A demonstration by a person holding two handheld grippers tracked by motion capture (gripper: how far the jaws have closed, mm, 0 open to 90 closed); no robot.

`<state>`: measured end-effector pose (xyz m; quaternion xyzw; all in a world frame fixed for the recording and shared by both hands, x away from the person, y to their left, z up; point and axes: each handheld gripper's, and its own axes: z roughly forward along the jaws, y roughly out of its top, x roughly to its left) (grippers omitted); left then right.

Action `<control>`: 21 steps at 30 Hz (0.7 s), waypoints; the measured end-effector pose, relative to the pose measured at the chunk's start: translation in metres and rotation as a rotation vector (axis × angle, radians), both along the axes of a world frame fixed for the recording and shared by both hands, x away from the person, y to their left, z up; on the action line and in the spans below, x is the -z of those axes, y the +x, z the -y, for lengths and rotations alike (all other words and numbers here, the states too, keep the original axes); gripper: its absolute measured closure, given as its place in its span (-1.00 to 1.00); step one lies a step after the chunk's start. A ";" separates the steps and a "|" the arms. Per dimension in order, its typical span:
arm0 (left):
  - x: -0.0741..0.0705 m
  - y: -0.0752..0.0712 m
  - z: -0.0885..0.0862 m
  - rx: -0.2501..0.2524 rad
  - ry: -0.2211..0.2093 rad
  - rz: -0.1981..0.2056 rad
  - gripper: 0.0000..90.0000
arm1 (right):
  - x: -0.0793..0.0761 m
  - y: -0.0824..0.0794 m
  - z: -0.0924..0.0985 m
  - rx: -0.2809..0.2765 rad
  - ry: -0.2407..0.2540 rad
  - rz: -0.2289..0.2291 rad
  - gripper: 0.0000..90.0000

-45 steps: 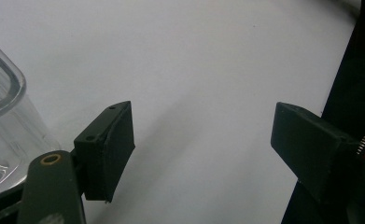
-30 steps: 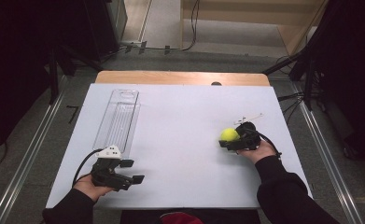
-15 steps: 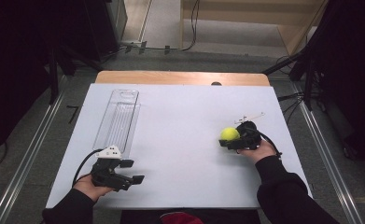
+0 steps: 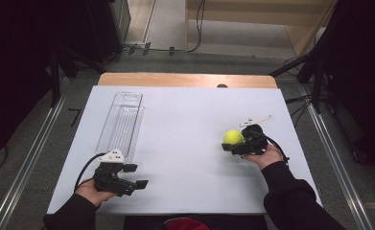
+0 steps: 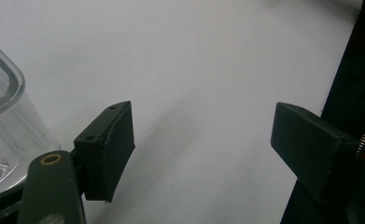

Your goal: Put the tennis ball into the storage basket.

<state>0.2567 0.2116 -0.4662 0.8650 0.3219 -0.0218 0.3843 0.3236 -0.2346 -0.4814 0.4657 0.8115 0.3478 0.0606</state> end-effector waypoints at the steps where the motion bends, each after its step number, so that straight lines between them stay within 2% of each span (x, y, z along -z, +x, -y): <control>1: 0.000 0.000 0.000 -0.001 -0.001 -0.001 -0.51 | 0.000 0.000 -0.001 -0.005 0.001 0.003 -0.49; 12: 0.000 0.000 0.000 -0.002 0.000 0.001 -0.51 | -0.003 -0.003 -0.010 -0.044 0.008 -0.005 -0.49; 21: -0.001 0.000 -0.001 -0.009 -0.001 0.004 -0.51 | -0.003 -0.003 -0.017 -0.052 0.021 -0.022 -0.49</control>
